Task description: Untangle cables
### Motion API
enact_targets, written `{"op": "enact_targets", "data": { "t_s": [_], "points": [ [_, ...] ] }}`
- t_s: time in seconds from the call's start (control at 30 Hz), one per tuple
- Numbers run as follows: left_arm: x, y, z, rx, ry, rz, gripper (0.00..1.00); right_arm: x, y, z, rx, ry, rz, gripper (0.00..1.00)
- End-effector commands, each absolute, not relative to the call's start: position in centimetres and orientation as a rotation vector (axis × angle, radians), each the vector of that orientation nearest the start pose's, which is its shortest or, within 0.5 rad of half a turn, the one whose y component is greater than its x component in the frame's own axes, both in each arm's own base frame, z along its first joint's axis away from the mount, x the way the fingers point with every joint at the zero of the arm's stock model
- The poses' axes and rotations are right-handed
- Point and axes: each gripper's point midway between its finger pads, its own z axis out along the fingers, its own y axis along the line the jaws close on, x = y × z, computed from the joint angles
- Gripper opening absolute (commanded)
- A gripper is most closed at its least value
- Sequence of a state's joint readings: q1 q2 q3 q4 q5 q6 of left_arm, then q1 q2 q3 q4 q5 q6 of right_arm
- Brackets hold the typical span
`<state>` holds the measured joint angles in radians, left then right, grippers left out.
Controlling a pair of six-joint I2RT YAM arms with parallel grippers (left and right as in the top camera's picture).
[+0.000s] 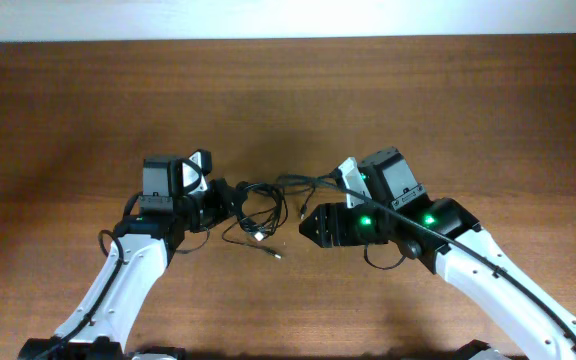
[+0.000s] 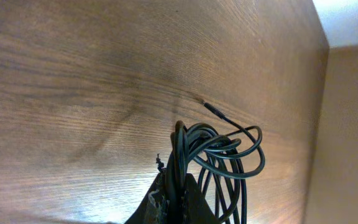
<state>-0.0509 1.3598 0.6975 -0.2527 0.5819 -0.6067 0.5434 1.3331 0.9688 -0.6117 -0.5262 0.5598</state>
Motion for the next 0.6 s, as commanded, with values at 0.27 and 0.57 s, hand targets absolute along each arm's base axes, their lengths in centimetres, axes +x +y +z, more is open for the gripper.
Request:
{"op": "enact_targets", "data": {
  "t_s": [0.27,0.57],
  "points": [
    [34.3,-13.6,14.6,0.098,2.234,-1.067,0.0,23.9,24.9,16.0,-0.065,2.73,1.046,0.65],
    [34.1,-13.3,14.0,-0.677,2.337,-1.345,0.0,23.6,21.8,13.6,-0.032,2.816,0.777,0.65]
  ]
}}
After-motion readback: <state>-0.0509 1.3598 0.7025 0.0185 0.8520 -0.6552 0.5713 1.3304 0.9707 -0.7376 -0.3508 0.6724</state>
